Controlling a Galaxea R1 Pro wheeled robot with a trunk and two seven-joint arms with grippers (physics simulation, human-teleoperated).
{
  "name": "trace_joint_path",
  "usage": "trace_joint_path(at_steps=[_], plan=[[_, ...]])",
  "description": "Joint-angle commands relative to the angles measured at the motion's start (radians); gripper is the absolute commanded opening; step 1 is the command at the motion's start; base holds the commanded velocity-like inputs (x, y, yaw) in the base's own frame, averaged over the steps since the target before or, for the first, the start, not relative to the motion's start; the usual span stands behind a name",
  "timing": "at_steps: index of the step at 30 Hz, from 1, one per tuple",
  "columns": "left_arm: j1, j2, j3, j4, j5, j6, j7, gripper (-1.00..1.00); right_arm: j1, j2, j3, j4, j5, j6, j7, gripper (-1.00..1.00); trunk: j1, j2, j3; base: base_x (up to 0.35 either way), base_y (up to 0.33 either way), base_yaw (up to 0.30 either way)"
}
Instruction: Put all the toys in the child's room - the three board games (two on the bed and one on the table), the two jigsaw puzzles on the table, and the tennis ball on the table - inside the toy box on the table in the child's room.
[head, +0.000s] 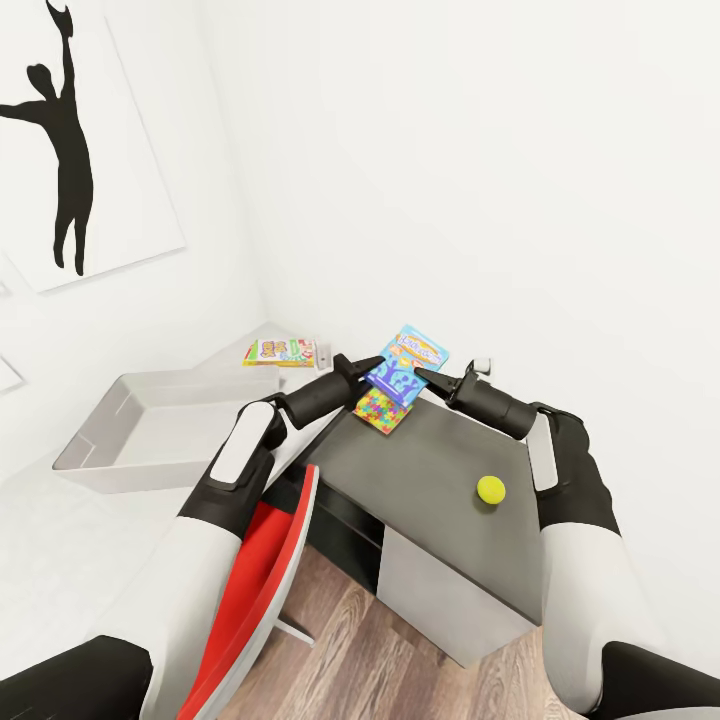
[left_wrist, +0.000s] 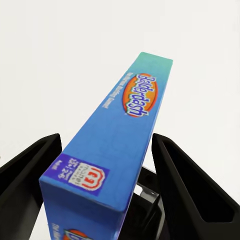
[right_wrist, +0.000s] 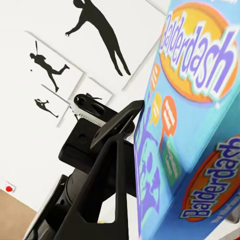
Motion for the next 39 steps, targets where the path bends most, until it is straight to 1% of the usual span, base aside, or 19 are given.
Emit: trace_joint_path(at_steps=[1, 6, 7, 39], plan=[[-0.001, 0.0, 0.0, 0.058, -0.044, 0.002, -0.005, -1.0, -0.001, 0.001, -0.003, -0.001, -0.031, 0.026, 0.007, -1.0, 0.001, -0.002, -0.002, 0.0, 0.0, 0.0], [-0.001, 0.0, 0.0, 0.059, -0.044, 0.002, -0.005, -1.0, -0.001, 0.002, -0.003, -0.002, -0.031, 0.027, 0.008, -1.0, 0.001, -0.002, -0.002, 0.0, 0.0, 0.0], [-0.001, 0.0, 0.0, 0.059, -0.044, 0.002, -0.005, 1.0, -0.001, 0.002, -0.002, -0.002, -0.031, 0.027, 0.008, -1.0, 0.001, -0.002, -0.002, 0.0, 0.0, 0.0], [0.001, 0.001, 0.0, 0.058, -0.044, 0.001, -0.005, 1.0, -0.001, -0.001, -0.003, -0.002, -0.031, 0.027, 0.008, -1.0, 0.001, -0.002, -0.002, 0.0, 0.0, 0.0]])
